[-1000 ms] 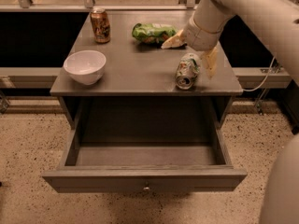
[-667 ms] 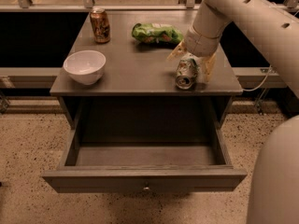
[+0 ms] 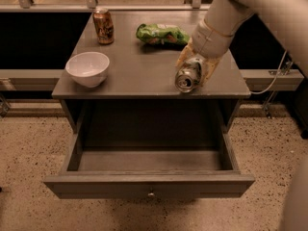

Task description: Place 7up can into top drawer

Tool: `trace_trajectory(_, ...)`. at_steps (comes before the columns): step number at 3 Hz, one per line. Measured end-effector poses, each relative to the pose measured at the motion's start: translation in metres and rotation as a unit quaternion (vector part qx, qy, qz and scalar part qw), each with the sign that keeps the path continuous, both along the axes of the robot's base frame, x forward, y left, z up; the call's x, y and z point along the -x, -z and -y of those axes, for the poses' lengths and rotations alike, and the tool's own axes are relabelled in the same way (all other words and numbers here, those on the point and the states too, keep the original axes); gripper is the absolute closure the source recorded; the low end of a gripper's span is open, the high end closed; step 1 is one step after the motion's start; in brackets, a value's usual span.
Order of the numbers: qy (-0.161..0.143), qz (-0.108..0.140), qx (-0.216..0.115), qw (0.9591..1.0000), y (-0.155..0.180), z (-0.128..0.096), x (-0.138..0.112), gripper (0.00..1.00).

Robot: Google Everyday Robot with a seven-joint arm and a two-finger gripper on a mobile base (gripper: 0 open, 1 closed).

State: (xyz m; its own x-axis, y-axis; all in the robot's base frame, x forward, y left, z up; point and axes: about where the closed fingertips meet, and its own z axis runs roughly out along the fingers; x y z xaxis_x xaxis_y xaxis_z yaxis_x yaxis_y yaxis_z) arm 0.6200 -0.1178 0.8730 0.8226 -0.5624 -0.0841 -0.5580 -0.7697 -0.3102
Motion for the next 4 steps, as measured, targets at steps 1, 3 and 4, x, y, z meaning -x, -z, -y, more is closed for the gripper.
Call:
trace_trajectory(1, 0.084, -0.008, -0.034, 0.9959, -0.015, 0.003, 0.024, 0.96)
trace_trajectory(3, 0.337, -0.163, -0.139, 0.9167, 0.066, 0.053, 0.089, 1.00)
trace_trajectory(4, 0.368, -0.196, -0.166, 0.8936, 0.060, 0.044, 0.094, 1.00)
